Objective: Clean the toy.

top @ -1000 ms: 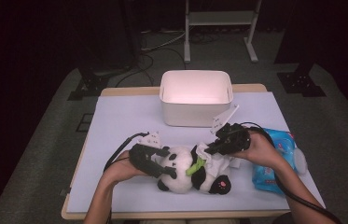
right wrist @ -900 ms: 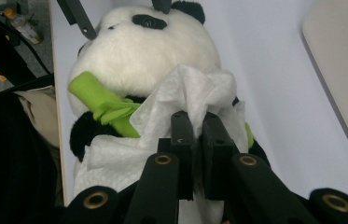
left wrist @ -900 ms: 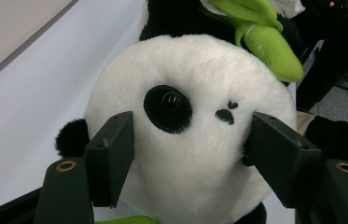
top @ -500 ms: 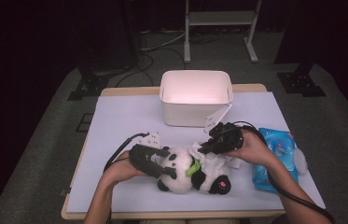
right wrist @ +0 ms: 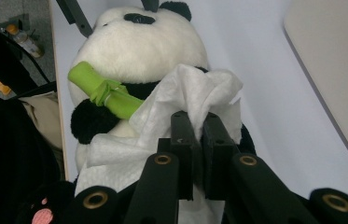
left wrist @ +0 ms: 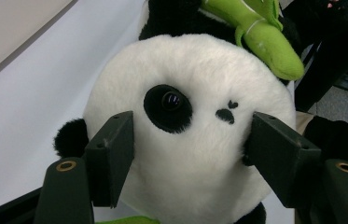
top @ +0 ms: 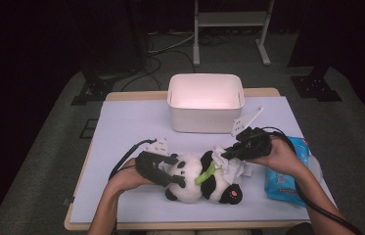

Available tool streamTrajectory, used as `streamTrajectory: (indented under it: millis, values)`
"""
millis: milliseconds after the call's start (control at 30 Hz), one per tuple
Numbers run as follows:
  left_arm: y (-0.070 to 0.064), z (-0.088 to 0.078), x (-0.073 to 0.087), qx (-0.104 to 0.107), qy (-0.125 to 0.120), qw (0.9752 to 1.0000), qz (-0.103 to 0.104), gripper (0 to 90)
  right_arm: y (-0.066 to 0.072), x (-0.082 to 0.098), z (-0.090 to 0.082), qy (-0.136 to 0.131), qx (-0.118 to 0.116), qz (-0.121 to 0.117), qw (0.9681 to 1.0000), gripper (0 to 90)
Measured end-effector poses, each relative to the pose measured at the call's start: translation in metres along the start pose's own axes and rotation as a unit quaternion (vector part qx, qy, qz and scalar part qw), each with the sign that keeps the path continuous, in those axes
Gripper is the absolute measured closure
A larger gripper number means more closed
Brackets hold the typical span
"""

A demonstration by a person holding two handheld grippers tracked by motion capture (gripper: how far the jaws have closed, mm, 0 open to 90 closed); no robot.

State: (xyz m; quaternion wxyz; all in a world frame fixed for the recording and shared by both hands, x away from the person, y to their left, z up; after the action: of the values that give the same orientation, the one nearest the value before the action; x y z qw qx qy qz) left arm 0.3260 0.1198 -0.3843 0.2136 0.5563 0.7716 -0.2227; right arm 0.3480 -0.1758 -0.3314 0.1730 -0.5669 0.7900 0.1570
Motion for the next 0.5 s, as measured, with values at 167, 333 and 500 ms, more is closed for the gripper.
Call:
streamTrajectory:
  millis: [167, 333, 500]
  values:
    - [0.000, 0.000, 0.000, 0.000, 0.001, 1.0000, 0.001, 31.9, 0.001, -0.007, 0.007, 0.011, -0.004, -0.006, 0.9999, 84.5]
    - [0.001, 0.000, 0.000, 0.001, 0.003, 1.0000, 0.000, 31.9, 0.004, -0.021, 0.017, 0.021, -0.012, -0.017, 0.9996, 84.5]
    - [0.000, 0.000, 0.000, 0.001, 0.003, 1.0000, 0.000, 31.9, 0.006, -0.034, 0.022, 0.022, -0.020, -0.029, 0.9991, 84.5]
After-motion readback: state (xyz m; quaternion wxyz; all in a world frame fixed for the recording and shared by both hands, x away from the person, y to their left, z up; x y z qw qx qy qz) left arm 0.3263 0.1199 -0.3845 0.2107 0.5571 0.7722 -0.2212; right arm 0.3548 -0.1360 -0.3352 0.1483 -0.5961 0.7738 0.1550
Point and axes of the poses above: each handheld gripper's, and its own axes: z roughly forward along the jaws, x roughly out of its underside, y roughly to its left, the point moved 1 cm from there along z, roughly forward along the jaws, and after that the axes turned 12 degrees about y, right-handed, at the moved point
